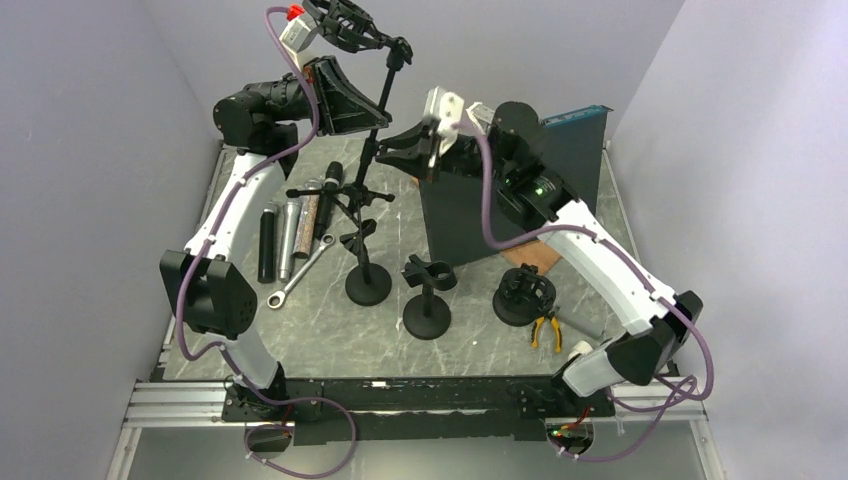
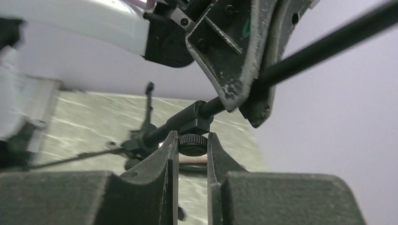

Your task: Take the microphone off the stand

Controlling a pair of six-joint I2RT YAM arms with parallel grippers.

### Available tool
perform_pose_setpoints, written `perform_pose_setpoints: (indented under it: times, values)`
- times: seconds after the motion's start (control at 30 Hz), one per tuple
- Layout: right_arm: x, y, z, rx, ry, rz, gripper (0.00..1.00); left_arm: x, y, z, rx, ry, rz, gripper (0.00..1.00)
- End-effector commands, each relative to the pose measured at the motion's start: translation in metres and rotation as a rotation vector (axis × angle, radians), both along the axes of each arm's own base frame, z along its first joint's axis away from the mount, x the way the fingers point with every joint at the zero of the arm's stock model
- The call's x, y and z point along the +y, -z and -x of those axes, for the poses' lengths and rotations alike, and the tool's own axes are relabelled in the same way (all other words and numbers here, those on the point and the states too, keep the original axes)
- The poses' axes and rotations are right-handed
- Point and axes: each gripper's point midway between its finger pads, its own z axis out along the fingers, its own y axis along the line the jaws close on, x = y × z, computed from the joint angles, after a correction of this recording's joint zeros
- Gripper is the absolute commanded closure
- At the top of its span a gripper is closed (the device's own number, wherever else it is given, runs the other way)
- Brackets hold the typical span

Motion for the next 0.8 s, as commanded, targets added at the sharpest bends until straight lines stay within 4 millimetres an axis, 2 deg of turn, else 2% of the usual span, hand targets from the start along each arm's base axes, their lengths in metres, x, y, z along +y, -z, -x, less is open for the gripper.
perform_pose_setpoints:
  times: [0.0,0.07,0.1,0.13,0.17,0.2,0.27,0.33,0.43,0.67,0.77]
  values:
    - [0.000,-0.029,-0.002,-0.460,0.205,0.103,1.00,0.000,-0.031,0.027,-0.075,-0.003,0.065,1.00]
    - [0.000,-0.034,-0.007,-0.497,0.233,0.128,1.00,0.000,-0.032,0.027,-0.075,-0.002,0.065,1.00]
    - [0.000,-0.037,-0.008,-0.508,0.242,0.133,0.91,0.001,-0.033,0.027,-0.079,-0.001,0.066,1.00]
    - [-0.002,-0.042,-0.008,-0.513,0.255,0.118,0.56,0.000,-0.033,0.026,-0.079,0.003,0.066,1.00]
    - [-0.003,-0.043,-0.008,-0.506,0.262,0.105,0.40,0.000,-0.034,0.026,-0.080,0.004,0.065,1.00]
    - [-0.005,-0.041,-0.008,-0.496,0.271,0.094,0.29,0.000,-0.034,0.026,-0.081,0.002,0.066,1.00]
    - [-0.011,-0.033,-0.009,-0.469,0.303,0.075,0.15,0.001,-0.035,0.024,-0.089,-0.008,0.065,1.00]
    - [-0.024,-0.035,-0.008,-0.439,0.341,0.028,0.07,0.003,-0.035,0.020,-0.090,-0.026,0.056,1.00]
    - [-0.049,-0.038,-0.012,-0.360,0.388,-0.039,0.01,0.008,-0.036,0.013,-0.107,-0.063,0.043,1.00]
    - [-0.122,-0.043,-0.048,-0.175,0.601,-0.201,0.00,0.040,-0.043,-0.020,-0.217,-0.253,0.042,1.00]
    - [-0.134,-0.044,-0.051,-0.117,0.634,-0.229,0.00,0.053,-0.049,-0.036,-0.323,-0.373,0.038,1.00]
